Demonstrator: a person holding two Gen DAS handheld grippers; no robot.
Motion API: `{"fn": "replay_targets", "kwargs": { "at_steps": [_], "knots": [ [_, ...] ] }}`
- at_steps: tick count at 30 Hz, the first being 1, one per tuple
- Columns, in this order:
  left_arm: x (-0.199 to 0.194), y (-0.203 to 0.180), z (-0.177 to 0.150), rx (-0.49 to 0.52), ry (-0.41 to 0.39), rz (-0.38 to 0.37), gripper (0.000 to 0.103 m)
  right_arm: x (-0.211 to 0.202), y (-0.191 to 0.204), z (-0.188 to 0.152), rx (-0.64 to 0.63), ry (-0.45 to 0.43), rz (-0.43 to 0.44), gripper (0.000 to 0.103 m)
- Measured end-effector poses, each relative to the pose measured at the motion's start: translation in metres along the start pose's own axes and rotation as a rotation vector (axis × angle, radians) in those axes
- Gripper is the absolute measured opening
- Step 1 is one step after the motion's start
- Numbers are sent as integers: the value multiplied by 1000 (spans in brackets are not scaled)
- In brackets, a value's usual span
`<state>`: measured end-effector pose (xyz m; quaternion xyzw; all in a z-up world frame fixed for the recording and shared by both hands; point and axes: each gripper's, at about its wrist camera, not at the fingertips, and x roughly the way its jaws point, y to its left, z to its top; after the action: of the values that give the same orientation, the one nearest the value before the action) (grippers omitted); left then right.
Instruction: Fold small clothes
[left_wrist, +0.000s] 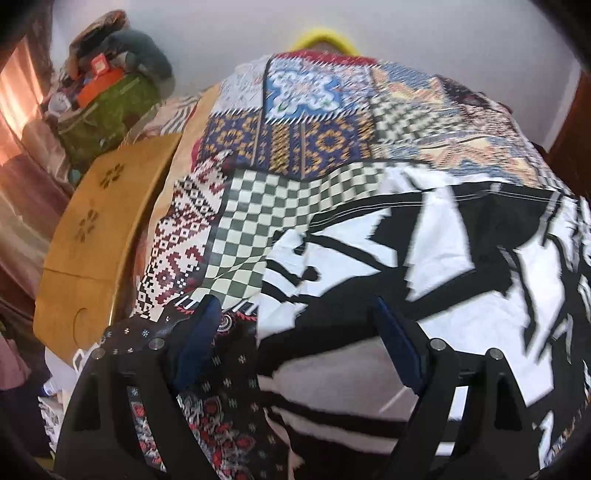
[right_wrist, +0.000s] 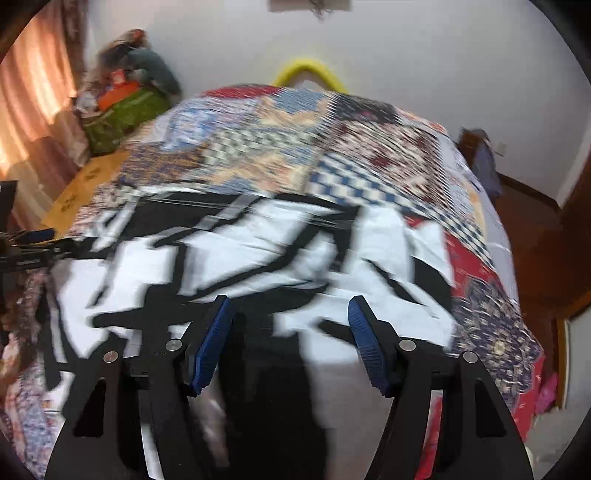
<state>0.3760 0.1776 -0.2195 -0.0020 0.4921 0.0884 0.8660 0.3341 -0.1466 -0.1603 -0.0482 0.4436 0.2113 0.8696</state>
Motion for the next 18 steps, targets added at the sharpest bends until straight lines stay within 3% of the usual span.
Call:
{"fn": "replay_targets", "kwargs": {
  "at_steps": [5,9,15,18],
  "knots": [
    [-25,-29,-11,63,-17,-67,85,0,57,3,-98,-8,107,66],
    [-23,-55,-24,102,27,-126,85,17,89,-2,-158,38,155,66],
    [-6,-67,-34,95,84,-123,85,37,97,-19,-196,115,158,66],
    [-1,-63,-38,106,76,-63,85,31,89,-27,-197,123,141,66]
  ]
}}
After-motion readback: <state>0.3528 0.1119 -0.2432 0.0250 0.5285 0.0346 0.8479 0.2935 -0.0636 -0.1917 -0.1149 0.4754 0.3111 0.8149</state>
